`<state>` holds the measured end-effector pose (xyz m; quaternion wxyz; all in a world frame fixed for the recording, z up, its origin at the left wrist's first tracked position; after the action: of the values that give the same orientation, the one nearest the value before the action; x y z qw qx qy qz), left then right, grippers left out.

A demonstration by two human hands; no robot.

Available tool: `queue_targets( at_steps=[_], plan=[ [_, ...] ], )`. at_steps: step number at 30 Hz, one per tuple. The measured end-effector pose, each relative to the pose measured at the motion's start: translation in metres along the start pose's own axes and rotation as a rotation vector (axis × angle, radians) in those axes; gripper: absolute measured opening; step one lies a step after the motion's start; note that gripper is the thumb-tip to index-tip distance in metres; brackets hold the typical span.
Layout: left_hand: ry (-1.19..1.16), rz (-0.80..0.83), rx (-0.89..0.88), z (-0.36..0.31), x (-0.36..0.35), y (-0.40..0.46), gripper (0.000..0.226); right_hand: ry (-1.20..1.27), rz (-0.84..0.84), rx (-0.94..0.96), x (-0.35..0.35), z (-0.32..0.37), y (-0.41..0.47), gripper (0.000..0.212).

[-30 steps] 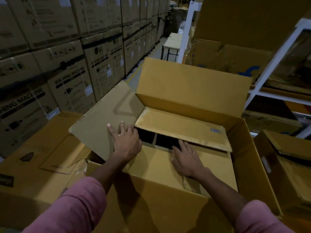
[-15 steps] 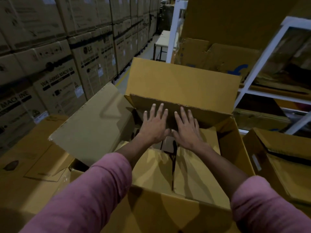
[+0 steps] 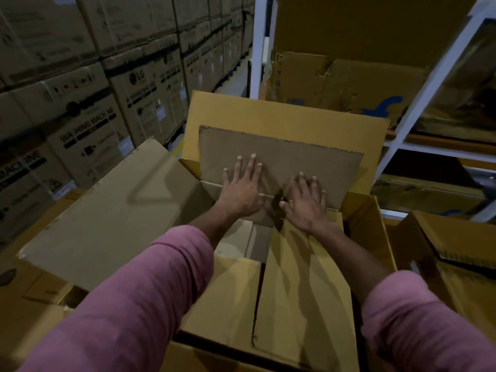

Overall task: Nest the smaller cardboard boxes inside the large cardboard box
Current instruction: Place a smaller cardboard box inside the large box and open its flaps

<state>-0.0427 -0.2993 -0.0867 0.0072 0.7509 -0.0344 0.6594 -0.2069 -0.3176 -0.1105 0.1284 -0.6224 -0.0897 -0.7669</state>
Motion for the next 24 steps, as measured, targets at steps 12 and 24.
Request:
queue_targets(
  at_steps=[12,24],
  plan=[
    [-0.042,0.037,0.018,-0.002,-0.026,0.039,0.101,-0.031,-0.017,0.057,-0.016,-0.024,0.010,0.073],
    [-0.034,0.056,0.008,-0.004,-0.011,0.036,0.094,0.055,-0.028,0.078,-0.015,-0.013,-0.004,0.063]
  ],
)
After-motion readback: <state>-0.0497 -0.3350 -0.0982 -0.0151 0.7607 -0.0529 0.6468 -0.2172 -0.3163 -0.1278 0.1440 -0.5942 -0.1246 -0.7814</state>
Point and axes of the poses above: each hand's wrist, its own y-axis towards the middle knuckle, its own x-axis out of the back of the hand, z = x × y, the point moved 9 cm from there along y, towards the middle knuckle
